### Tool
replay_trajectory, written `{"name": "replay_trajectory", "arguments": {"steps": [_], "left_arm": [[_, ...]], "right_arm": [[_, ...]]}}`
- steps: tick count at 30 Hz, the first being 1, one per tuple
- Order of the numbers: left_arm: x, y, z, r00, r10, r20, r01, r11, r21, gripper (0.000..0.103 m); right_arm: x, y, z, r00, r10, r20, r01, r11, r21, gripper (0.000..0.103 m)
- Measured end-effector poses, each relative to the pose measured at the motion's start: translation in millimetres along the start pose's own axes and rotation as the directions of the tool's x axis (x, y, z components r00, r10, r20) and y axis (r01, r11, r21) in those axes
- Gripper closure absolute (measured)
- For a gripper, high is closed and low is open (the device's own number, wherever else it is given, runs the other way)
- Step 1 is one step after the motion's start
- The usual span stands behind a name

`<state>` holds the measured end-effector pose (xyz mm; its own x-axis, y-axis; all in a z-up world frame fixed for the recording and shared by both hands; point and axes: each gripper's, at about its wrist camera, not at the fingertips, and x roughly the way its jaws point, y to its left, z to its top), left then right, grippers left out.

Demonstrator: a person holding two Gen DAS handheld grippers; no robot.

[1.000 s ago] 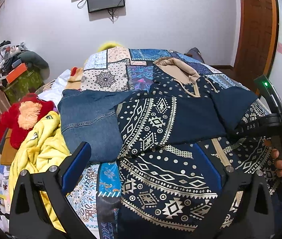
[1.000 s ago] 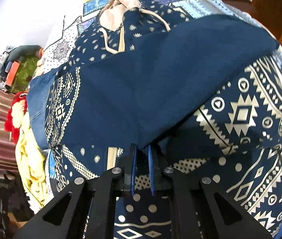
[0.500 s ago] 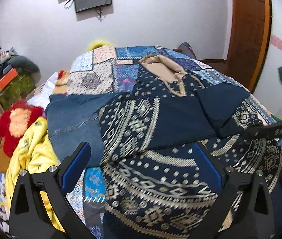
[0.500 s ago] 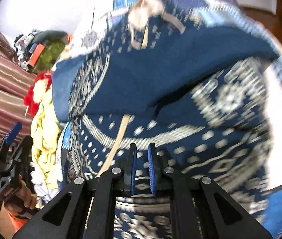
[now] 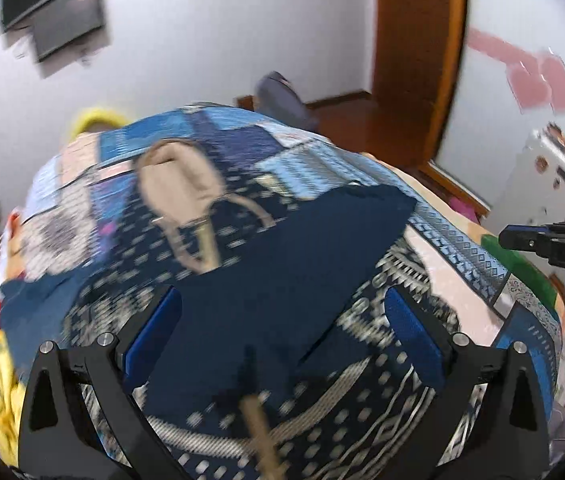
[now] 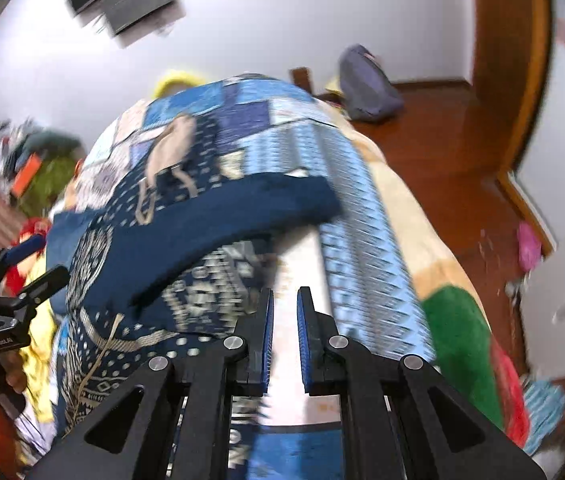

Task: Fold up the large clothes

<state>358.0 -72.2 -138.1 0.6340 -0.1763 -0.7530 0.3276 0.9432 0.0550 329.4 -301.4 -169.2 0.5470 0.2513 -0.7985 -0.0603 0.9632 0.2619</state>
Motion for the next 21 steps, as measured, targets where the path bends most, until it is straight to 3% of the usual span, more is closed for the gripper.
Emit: {"name": "replay_trajectory", "arguments": {"steps": [4,7,9,13,16,17,21], "left_arm": [[48.4,-28.9,8.3,0.998,0.027,-0.061,-0.021,0.995,0.094,0.001],[88.9,-39.2,4.0,0.986,0.118,-0.117,-0.101,0.984,0.147,0.001],[101.4,-38.5,0.2,0.984,0.108,-0.143,-0.087,0.985,0.147,0.002],[117.4,-40.4,0.4,0.983,0.096,-0.154,-0.074,0.986,0.148,0.027],[112.0,-34.4,12.8,0.988,0.116,-0.105,-0.102,0.986,0.131,0.066],[106.8,-28.3,18.2,0.991,0.103,-0.086,-0.094,0.99,0.104,0.074],[75.2,8.0,36.4,0.994,0.106,-0.003,-0.106,0.994,-0.007,0.083]], "right_arm": [[13.1,-29.0,-7.8,0.999,-0.033,-0.023,0.033,0.999,0.039,0.096],[28.9,-33.0,-12.0,0.998,-0.013,-0.063,0.016,0.999,0.042,0.096],[39.2,-29.8,-13.0,0.996,0.012,-0.09,-0.01,0.999,0.032,0.096],[58.0,-13.9,-10.9,0.992,0.044,-0.12,-0.045,0.999,-0.002,0.096],[70.2,1.1,-6.1,0.982,0.107,-0.158,-0.113,0.993,-0.028,0.096],[72.6,6.8,-4.4,0.978,0.133,-0.162,-0.139,0.99,-0.028,0.096],[79.3,35.5,4.6,0.977,0.157,-0.142,-0.169,0.983,-0.077,0.096]]}}
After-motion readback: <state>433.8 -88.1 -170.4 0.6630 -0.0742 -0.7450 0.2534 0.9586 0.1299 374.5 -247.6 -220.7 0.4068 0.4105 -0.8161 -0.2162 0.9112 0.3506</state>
